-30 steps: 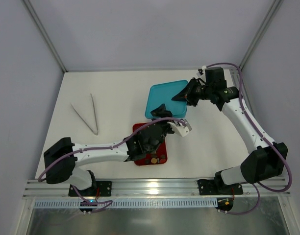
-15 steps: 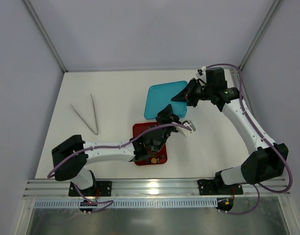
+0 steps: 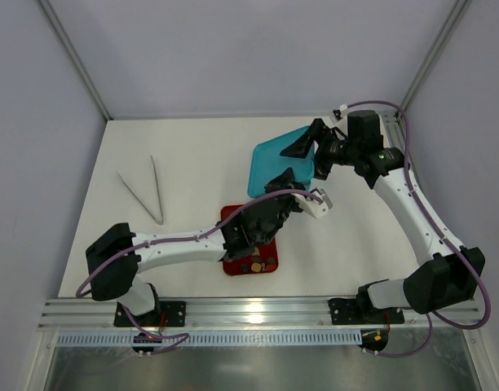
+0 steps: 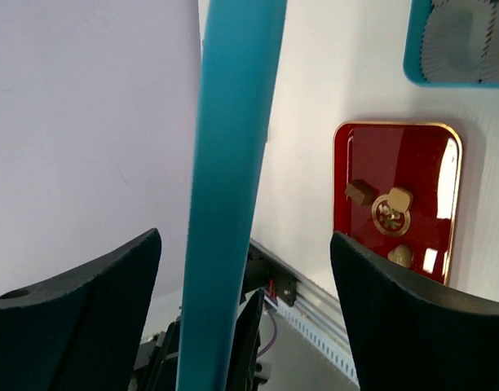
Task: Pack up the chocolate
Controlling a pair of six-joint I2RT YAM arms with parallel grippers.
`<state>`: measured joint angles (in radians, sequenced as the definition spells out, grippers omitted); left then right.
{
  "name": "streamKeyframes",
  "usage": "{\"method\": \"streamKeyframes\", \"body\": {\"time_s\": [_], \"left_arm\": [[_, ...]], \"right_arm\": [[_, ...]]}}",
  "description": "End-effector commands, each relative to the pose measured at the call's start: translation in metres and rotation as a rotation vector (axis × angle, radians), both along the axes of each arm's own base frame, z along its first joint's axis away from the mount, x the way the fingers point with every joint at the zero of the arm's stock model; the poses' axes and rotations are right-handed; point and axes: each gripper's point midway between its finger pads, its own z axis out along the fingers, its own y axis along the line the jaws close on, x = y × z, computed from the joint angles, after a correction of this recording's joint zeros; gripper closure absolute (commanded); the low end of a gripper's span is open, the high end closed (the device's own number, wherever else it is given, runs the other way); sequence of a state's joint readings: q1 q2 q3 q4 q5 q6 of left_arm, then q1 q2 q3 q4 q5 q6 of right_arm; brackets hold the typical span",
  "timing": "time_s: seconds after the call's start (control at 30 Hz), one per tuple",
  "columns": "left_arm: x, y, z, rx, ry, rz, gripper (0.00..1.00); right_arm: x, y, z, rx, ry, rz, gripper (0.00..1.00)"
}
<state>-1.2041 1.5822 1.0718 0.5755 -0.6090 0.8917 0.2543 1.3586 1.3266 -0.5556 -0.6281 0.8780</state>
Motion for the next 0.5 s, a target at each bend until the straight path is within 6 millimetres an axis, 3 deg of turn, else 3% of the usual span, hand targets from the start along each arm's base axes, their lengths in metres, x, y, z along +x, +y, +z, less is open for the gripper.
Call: {"method": "streamKeyframes", "body": {"time_s": [0.0,0.2,0.23,0.43,0.47], "left_arm": [[-0.009,0.0,0.041,-0.161,0.078,-0.063,1.0],[-0.005,0.003,0.047,-0.306,0.296,-0.104,1.0],[0.003,0.008,0.057,-0.347,0.312,-0.095,1.0],[0.019,0.016,0.063,-0.543,0.571,-0.144,1.0],[0.032,0.024,0.066,-0.587,0.596,-0.134,1.0]], "right_arm": [[0.009,-0.011,0.043,-0.038,-0.198,-0.052,0.14],[0.02,-0.044,0.069,-0.118,-0.34,-0.226,0.03],[0.022,-0.05,0.072,-0.132,-0.35,-0.253,0.02],[0.025,-0.09,0.085,-0.203,-0.423,-0.42,0.01],[0.025,-0.093,0.087,-0.214,-0.437,-0.433,0.0]]}}
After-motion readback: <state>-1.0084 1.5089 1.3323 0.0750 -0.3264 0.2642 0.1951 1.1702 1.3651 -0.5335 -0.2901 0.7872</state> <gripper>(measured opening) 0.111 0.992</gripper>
